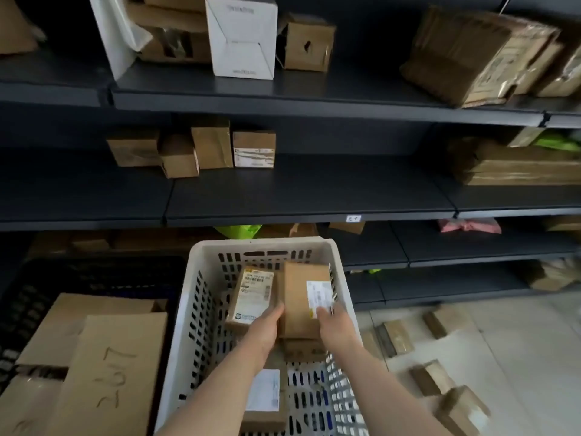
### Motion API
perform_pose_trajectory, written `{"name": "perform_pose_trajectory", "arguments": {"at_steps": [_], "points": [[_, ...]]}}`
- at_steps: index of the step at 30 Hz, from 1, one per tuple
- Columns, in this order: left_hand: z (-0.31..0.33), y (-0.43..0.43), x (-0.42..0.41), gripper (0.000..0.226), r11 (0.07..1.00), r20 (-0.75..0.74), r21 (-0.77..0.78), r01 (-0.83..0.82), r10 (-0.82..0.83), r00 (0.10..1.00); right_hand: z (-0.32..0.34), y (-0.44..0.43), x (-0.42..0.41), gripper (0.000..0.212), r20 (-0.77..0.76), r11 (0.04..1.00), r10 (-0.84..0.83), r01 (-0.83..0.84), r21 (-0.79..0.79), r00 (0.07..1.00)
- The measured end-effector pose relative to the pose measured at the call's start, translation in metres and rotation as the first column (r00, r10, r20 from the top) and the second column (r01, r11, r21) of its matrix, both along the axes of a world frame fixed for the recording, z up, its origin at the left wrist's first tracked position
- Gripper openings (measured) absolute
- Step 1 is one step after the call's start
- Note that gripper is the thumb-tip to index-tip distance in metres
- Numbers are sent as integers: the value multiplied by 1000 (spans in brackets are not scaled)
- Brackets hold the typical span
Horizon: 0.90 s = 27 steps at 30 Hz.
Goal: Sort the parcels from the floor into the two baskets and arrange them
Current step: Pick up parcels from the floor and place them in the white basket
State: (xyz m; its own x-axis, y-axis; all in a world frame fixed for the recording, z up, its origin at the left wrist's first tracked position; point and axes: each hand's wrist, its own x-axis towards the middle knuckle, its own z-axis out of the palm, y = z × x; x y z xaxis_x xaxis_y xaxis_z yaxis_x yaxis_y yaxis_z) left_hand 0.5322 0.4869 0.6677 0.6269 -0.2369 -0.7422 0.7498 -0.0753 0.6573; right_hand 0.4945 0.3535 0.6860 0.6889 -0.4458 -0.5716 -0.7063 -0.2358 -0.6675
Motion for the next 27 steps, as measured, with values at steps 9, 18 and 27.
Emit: {"name": "perform_pose_trajectory", "arguments": {"at_steps": [9, 18, 27], "points": [[15, 6, -2, 38, 997, 93, 82, -5, -3, 996, 25, 13, -36, 47, 117, 991, -126, 121, 50, 985], [73, -37, -69, 20, 985, 392, 119, 122, -159, 906, 66, -9, -117, 29, 272, 963, -256, 270, -14, 928], [100, -136, -189, 19, 932, 434, 68, 356, -349, 830, 78, -90, -262, 29, 321, 843, -524, 535, 62, 789]]}}
